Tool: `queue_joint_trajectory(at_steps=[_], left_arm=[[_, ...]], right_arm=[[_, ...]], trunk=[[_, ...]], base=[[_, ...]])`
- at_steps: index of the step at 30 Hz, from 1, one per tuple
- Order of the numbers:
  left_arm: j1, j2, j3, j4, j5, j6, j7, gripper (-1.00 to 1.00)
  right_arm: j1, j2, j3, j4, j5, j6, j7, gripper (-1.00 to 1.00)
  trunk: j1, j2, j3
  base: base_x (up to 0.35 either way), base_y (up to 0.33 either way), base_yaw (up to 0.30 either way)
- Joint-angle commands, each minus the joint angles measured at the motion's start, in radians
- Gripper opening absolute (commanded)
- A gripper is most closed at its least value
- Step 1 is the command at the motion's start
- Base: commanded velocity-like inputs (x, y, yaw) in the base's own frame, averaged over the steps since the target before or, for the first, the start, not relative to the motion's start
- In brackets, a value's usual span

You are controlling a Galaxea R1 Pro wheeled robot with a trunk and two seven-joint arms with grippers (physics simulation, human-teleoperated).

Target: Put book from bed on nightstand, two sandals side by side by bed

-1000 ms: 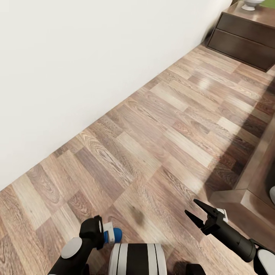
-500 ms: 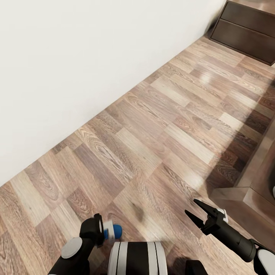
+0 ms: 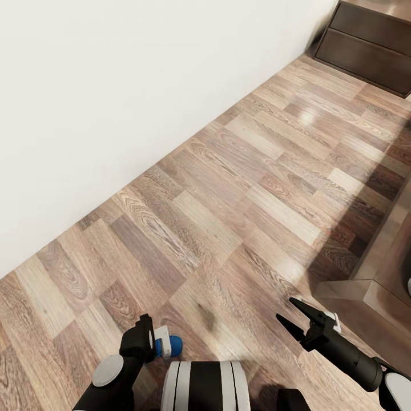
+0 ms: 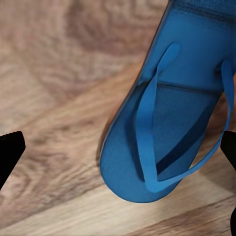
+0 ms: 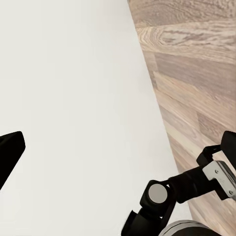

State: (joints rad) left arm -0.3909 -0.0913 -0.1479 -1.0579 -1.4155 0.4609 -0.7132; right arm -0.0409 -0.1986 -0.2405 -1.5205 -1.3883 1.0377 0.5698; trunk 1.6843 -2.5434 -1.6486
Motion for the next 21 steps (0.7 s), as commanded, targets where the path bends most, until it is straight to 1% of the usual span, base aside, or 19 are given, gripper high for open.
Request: queue_joint_trajectory(at_steps=[1,4,6,8,9,11,12,14,15,19,21], left_arm=[[0.000,0.000,-0.002,0.000,-0.005,0.004,-0.006,1.00],[0.000,-0.002,-0.003,0.025,-0.002,0.003,-0.001,1.00],[0.000,-0.002,-0.003,0.056,0.001,0.002,0.026,1.00],[0.000,-0.003,-0.003,0.078,0.003,0.001,0.065,1.00],[0.000,-0.004,-0.003,0.094,0.005,0.000,0.095,1.00],[0.000,-0.005,-0.003,0.110,0.013,-0.001,0.123,1.00],[0.000,-0.005,-0.002,0.126,0.025,-0.002,0.147,1.00],[0.000,-0.006,-0.002,0.139,0.043,-0.002,0.167,1.00],[0.000,-0.006,-0.001,0.147,0.064,-0.003,0.183,1.00],[0.000,-0.007,-0.002,0.161,0.120,-0.004,0.222,1.00],[0.000,-0.007,-0.002,0.164,0.134,-0.005,0.233,1.00]], right_arm=[[0.000,0.000,-0.001,0.000,0.006,0.004,0.007,1.00],[0.000,0.000,-0.001,0.000,0.006,0.004,0.007,1.00],[0.000,0.000,-0.001,0.000,0.006,0.004,0.007,1.00],[0.000,0.000,-0.001,0.000,0.006,0.004,0.007,1.00],[0.000,0.000,-0.001,0.000,0.006,0.004,0.007,1.00],[0.000,0.000,-0.001,0.000,0.006,0.003,0.007,1.00],[0.000,0.000,-0.001,0.000,0.006,0.004,0.007,1.00],[0.000,0.000,-0.002,0.000,0.006,0.003,0.007,1.00],[0.000,0.000,-0.002,0.000,0.006,0.004,0.007,1.00],[0.000,0.000,-0.001,0.000,0.006,0.003,0.007,1.00],[0.000,0.000,-0.001,0.000,0.006,0.004,0.007,1.00]], trunk=[[0.000,0.000,-0.001],[0.000,0.000,-0.001],[0.000,0.000,-0.001],[0.000,0.000,-0.001],[0.000,0.000,-0.001],[0.000,0.000,-0.001],[0.000,0.000,-0.001],[0.000,0.000,-0.001],[0.000,0.000,-0.001],[0.000,0.000,-0.001],[0.000,0.000,-0.001]], base=[[0.000,0.000,0.000],[0.000,0.000,0.000],[0.000,0.000,0.000],[0.000,0.000,0.000],[0.000,0.000,0.000],[0.000,0.000,0.000],[0.000,0.000,0.000],[0.000,0.000,0.000],[0.000,0.000,0.000],[0.000,0.000,0.000],[0.000,0.000,0.000]])
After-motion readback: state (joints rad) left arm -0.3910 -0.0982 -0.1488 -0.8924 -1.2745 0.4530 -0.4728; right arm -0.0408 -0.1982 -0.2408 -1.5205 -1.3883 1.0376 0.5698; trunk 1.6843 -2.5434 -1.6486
